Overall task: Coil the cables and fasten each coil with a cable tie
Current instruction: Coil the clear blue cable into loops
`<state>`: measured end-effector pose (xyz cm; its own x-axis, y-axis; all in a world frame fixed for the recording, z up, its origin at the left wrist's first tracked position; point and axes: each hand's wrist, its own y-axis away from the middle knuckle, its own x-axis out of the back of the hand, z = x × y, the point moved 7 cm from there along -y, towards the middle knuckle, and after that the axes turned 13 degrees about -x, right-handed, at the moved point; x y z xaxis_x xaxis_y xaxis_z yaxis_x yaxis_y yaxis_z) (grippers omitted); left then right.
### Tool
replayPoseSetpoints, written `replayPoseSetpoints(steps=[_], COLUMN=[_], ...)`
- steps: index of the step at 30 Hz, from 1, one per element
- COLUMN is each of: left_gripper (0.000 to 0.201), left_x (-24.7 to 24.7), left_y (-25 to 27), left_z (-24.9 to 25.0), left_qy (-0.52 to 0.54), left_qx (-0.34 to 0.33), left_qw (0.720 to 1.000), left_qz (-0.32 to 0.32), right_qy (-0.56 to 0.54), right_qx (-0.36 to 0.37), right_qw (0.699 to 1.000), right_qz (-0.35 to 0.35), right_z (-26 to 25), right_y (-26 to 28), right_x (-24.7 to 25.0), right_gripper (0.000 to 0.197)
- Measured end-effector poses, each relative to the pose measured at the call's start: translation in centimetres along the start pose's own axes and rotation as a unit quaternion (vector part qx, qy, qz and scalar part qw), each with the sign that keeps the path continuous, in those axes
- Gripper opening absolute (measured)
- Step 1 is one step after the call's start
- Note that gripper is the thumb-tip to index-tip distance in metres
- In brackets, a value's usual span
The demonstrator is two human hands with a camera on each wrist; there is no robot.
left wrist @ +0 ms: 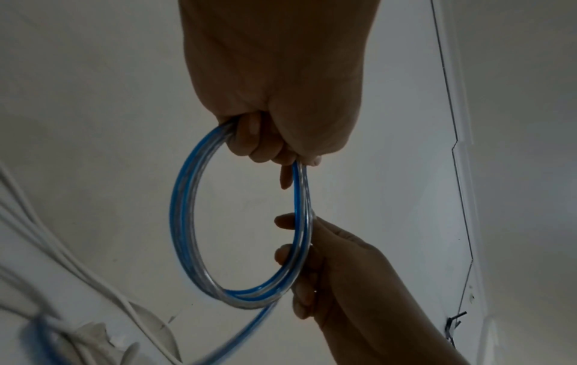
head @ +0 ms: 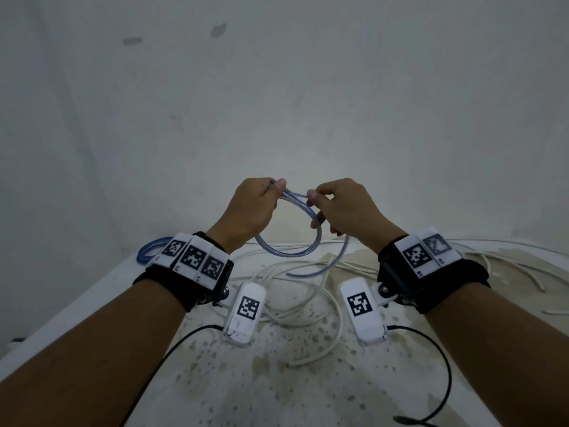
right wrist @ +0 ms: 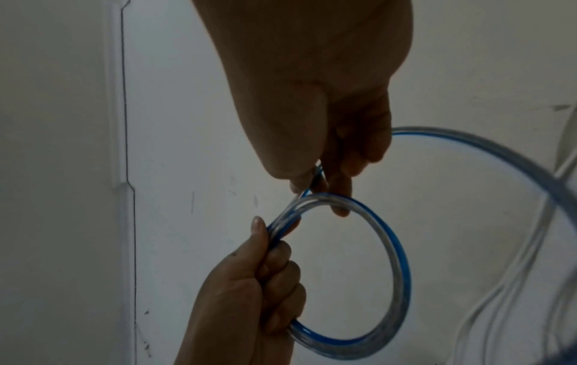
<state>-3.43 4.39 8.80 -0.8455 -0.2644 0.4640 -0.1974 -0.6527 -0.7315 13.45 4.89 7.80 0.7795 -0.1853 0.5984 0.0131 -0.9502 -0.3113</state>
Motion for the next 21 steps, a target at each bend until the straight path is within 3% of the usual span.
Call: replayPoseSetpoints(steps=[6, 9, 12, 15, 17, 20, 21], left_gripper=[0.044, 0.043, 0.04, 0.038, 0.036, 0.037, 0.037], left_x=[0.0, 0.0, 0.2, 0.5, 0.4, 0.1, 0.0], left_y=[0.0, 0.0, 0.1, 0.3, 0.3, 0.1, 0.2], left_z=[0.3, 0.4, 0.0, -0.3, -0.1, 0.4, 0.4], left_qy=[-0.031, -0.041, -0.025, 0.051, 0.113, 0.118, 0.102], left_qx=[-0.013, -0.023, -0.018, -0.004, 0.009, 0.001, -0.007], left_qw=[0.999, 0.999, 1.0, 0.999, 0.993, 0.993, 0.995], left_qz=[-0.002, -0.009, -0.002, 0.015, 0.026, 0.02, 0.012], right_qy=[0.146, 0.19, 0.133, -0.04, -0.194, -0.429, -0.45], right_qx=[0.028, 0.04, 0.033, 0.006, -0.052, -0.133, -0.144], right_qw=[0.989, 0.981, 0.99, 0.994, 0.962, 0.833, 0.81], right_qz=[0.025, -0.008, -0.044, -0.098, -0.187, -0.322, -0.346], right_z=[-1.0, -1.1, -0.8, 0.2, 1.1, 1.3, 1.1], right_y=[0.3, 0.1, 0.3, 0.4, 0.7, 1.9, 2.2], right_x=[1.0, 0.7, 0.2, -0.2, -1.5, -4.0, -4.5], right_gripper=[0.033, 0.033, 0.043, 0.036, 0.029, 0.021, 0.025])
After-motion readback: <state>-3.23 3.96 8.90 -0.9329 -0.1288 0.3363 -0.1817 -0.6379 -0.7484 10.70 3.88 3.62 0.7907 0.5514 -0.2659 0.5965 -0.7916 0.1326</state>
